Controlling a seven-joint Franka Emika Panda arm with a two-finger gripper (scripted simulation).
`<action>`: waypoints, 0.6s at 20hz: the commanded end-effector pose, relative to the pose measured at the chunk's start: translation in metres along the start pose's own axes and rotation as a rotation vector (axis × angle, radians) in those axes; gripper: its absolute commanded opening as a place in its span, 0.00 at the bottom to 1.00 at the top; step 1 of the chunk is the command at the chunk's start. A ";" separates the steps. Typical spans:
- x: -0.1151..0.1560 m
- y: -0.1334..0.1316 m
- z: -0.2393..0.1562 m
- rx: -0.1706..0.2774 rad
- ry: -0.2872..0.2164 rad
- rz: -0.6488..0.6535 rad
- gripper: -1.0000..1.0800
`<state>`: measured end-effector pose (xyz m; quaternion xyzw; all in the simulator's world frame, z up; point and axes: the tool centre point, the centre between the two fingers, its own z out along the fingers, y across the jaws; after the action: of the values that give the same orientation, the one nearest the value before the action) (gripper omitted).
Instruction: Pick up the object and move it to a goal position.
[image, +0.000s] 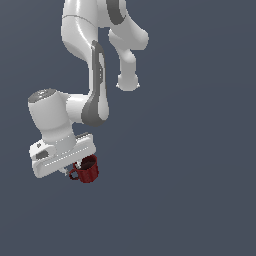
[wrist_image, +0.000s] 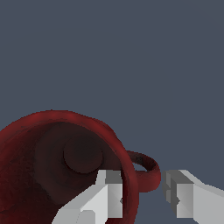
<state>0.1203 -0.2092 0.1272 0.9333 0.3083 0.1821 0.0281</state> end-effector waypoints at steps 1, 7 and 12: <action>-0.001 0.021 -0.007 -0.021 0.040 -0.012 0.00; -0.004 0.054 -0.015 -0.049 0.102 -0.030 0.00; -0.005 0.069 -0.019 -0.061 0.131 -0.038 0.00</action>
<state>0.1462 -0.2660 0.1505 0.9142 0.3202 0.2455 0.0383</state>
